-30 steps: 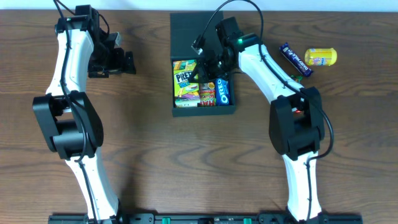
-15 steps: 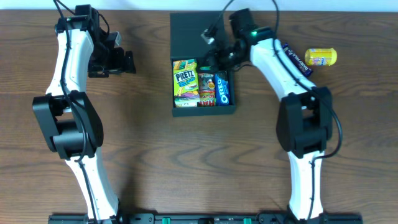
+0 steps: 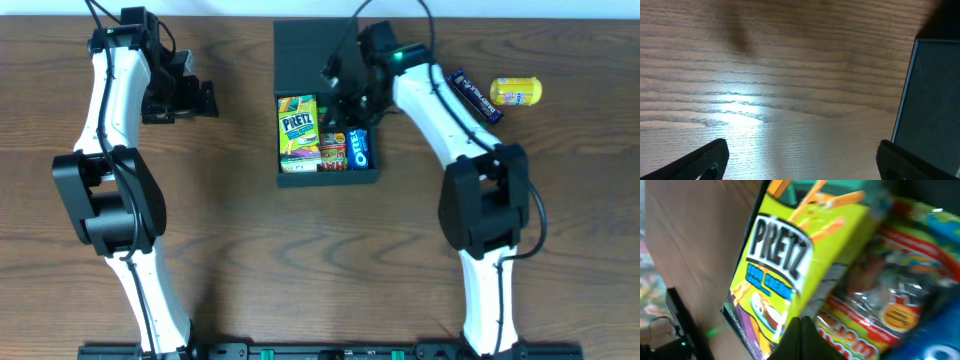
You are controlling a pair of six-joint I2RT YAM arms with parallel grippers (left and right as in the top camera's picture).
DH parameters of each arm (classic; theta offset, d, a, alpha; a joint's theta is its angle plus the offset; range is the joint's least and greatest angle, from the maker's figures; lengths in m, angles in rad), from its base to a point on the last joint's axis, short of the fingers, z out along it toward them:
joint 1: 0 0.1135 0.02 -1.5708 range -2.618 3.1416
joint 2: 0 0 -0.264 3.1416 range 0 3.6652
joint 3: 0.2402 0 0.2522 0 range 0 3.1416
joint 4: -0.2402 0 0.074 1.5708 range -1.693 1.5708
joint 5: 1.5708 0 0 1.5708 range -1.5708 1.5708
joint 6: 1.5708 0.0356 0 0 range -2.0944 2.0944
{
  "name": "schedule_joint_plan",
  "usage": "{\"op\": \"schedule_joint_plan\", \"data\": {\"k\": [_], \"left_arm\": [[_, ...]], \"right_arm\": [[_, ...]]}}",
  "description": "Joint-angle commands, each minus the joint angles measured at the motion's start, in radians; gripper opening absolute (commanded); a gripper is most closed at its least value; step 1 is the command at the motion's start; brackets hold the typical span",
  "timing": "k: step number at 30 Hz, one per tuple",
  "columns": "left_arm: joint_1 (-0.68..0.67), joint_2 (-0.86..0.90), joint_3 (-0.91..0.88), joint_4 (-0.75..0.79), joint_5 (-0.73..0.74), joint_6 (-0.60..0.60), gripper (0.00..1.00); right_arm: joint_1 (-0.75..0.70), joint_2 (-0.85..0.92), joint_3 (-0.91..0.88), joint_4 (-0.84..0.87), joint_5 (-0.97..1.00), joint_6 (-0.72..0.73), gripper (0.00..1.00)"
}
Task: Pack container
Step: 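Withdraw the right gripper from the box toward the yellow tub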
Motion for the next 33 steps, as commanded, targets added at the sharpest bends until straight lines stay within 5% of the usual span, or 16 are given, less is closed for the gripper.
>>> {"op": "schedule_joint_plan", "data": {"k": [1,14,18,19,21,24,26,27,30,33], "left_arm": [[-0.001,-0.027,0.022,-0.001,-0.010,-0.011,0.95],[-0.001,-0.027,0.022,-0.005,-0.010,-0.011,0.95],[-0.001,-0.027,0.022,-0.005,-0.010,-0.011,0.95],[-0.001,-0.027,0.022,-0.005,-0.010,-0.011,0.95],[-0.001,-0.027,0.022,-0.005,-0.010,-0.011,0.95],[-0.002,-0.027,0.022,-0.008,-0.010,-0.011,0.95],[-0.002,-0.027,0.022,-0.012,-0.010,-0.011,0.95],[-0.002,-0.027,0.022,-0.013,-0.010,-0.013,0.95],[-0.002,-0.027,0.022,-0.012,-0.009,-0.023,0.95],[-0.002,-0.027,0.022,-0.012,0.017,-0.023,0.95]], "right_arm": [[0.018,-0.017,0.012,-0.003,0.045,-0.027,0.01],[-0.037,-0.040,0.038,0.006,0.082,-0.027,0.01],[-0.134,-0.078,0.069,0.013,0.240,-0.027,0.01],[-0.150,-0.081,0.070,0.016,0.287,-0.027,0.06],[-0.191,-0.083,0.070,0.016,0.416,-0.027,0.33],[-0.246,-0.083,0.069,0.008,0.550,-0.027,0.41],[-0.277,-0.083,0.069,0.010,0.558,-0.026,0.75],[-0.290,-0.083,0.069,0.008,0.559,-0.027,0.83],[-0.325,-0.083,0.069,0.007,0.584,-0.073,0.94],[-0.352,-0.083,0.069,0.038,0.711,-0.206,0.91]]}}
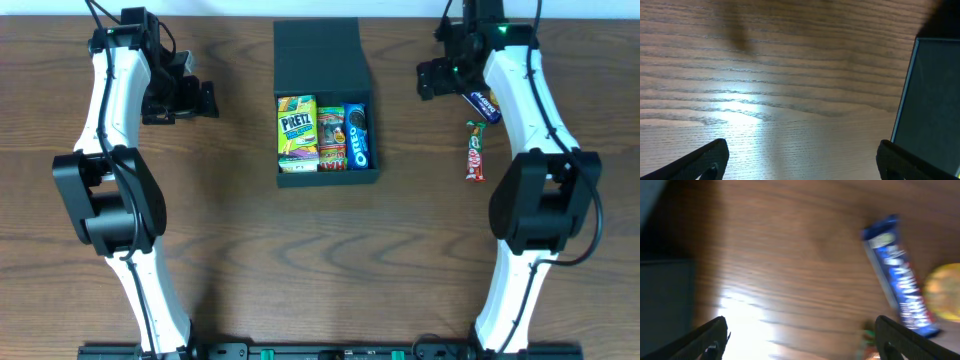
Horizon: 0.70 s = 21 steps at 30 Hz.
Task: Pack container
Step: 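Withdraw the right gripper from the box toward the yellow tub, then grasp the yellow candy tub with the right gripper and lift it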
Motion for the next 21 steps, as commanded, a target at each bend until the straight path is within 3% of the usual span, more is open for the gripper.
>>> {"op": "schedule_joint_plan", "data": {"k": [1,3,6,14,16,17,21], "left_arm": [[-0.003,-0.027,0.022,-0.006,0.019,-0.018,0.95],[-0.008,-0.027,0.022,-0.004,0.021,-0.026,0.95],[-0.019,-0.027,0.022,0.000,0.021,-0.043,0.96],[-0.052,-0.027,0.022,0.025,0.021,-0.095,0.95],[-0.061,-0.027,0.022,0.036,0.021,-0.115,0.95],[-0.065,-0.027,0.022,0.039,0.021,-0.125,0.95],[-0.079,-0.027,0.022,0.039,0.021,-0.156,0.95]], "right_arm": [[-0.026,-0.027,0.016,0.023,0.148,-0.164,0.88],[-0.047,-0.027,0.014,0.053,0.177,-0.259,0.88],[-0.086,-0.027,0.013,0.109,0.177,-0.241,0.88],[-0.206,-0.020,0.013,0.239,0.177,0.120,0.94],[-0.227,-0.014,0.013,0.225,0.173,0.266,0.95],[-0.232,-0.013,0.013,0.217,0.150,0.302,0.99],[-0.234,-0.012,0.013,0.212,0.008,0.303,0.99]]}}
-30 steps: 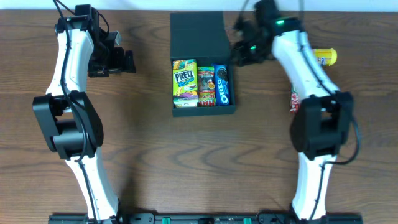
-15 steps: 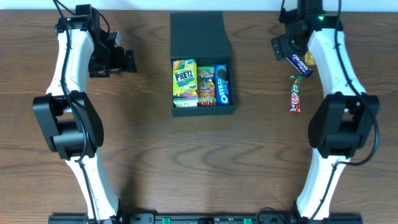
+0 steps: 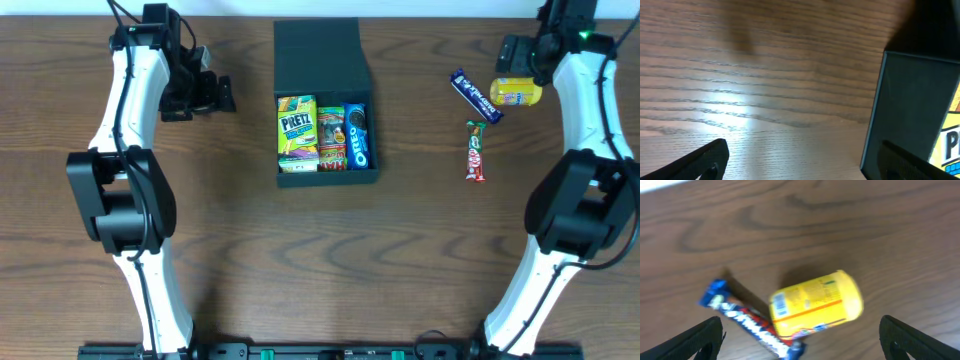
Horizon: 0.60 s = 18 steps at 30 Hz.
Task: Pack container
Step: 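Grasp the yellow candy tub with the right gripper and lift it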
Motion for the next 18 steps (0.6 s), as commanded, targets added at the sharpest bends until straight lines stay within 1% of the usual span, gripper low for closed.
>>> {"op": "schedule_joint_plan", "data": {"k": [1,6,7,9,10,12,16,18], "left_arm": [[-0.006,-0.027,0.022,-0.003,0.008,-0.041,0.95],[-0.006,-0.027,0.022,-0.004,0.008,-0.095,0.95],[-0.006,-0.027,0.022,-0.004,0.008,-0.108,0.95],[-0.006,-0.027,0.022,-0.003,0.008,-0.139,0.95],[-0.006,-0.027,0.022,-0.004,0.008,-0.160,0.95],[-0.006,-0.027,0.022,-0.003,0.007,-0.167,0.95],[-0.006,-0.027,0.023,0.012,0.007,-0.168,0.96],[-0.006,-0.027,0.023,0.025,0.007,-0.168,0.95]], "right_arm": [[0.008,-0.012,0.013,-0.002,-0.080,0.066,0.99],[0.017,-0.012,0.013,0.056,-0.127,0.067,0.99],[0.018,-0.012,0.013,0.067,-0.129,0.090,0.99],[0.021,-0.010,0.013,0.070,-0.117,0.263,0.99],[0.022,-0.006,0.013,0.055,-0.068,0.430,0.99],[0.021,0.018,0.013,0.071,-0.034,0.602,0.99],[0.022,0.050,0.033,0.073,-0.027,0.758,0.99],[0.022,0.064,0.058,0.072,-0.016,0.812,0.98]]}}
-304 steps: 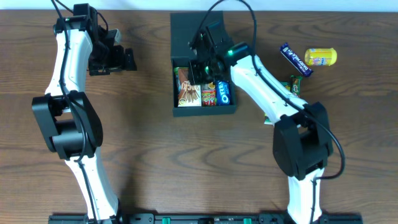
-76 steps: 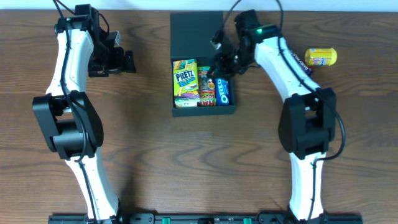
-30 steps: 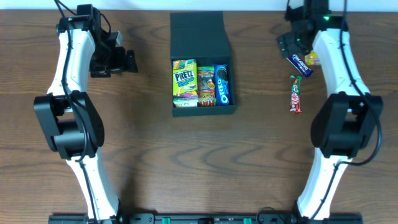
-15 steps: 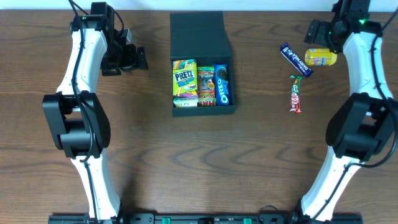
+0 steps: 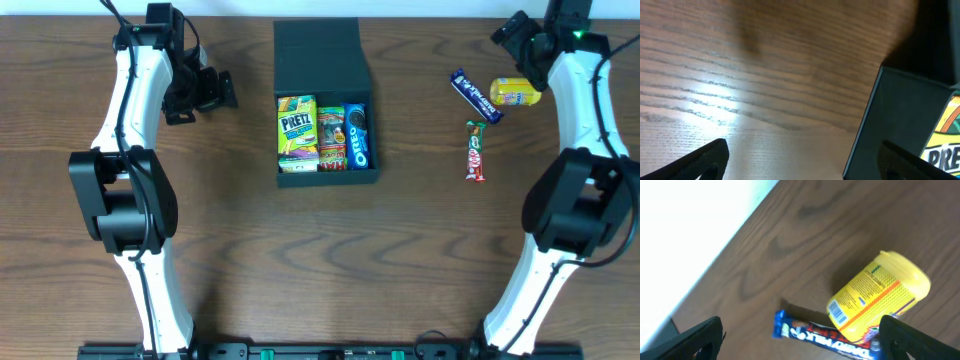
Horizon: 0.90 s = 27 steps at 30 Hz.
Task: Pack container
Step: 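Grasp the yellow candy tub with the right gripper and lift it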
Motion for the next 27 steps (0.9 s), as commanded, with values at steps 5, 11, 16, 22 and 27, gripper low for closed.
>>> {"op": "schedule_joint_plan", "data": {"k": [5,11,16,22,27], "left_arm": [[0.005,-0.027,0.023,0.060,0.007,-0.014,0.95],[0.012,-0.027,0.023,0.064,0.007,-0.013,0.95],[0.012,-0.027,0.023,0.065,0.007,-0.013,0.95],[0.011,-0.027,0.023,0.064,0.011,-0.013,0.95],[0.011,-0.027,0.023,0.058,0.027,-0.022,0.95]], "right_arm": [[0.001,0.164,0.272,-0.181,0.058,0.314,0.99],[-0.009,0.270,0.352,-0.324,-0.062,0.396,0.99],[-0.010,0.282,0.352,-0.392,-0.008,0.417,0.99],[-0.022,0.320,0.351,-0.370,0.009,0.379,0.99],[-0.043,0.330,0.351,-0.326,0.014,0.340,0.99]]}}
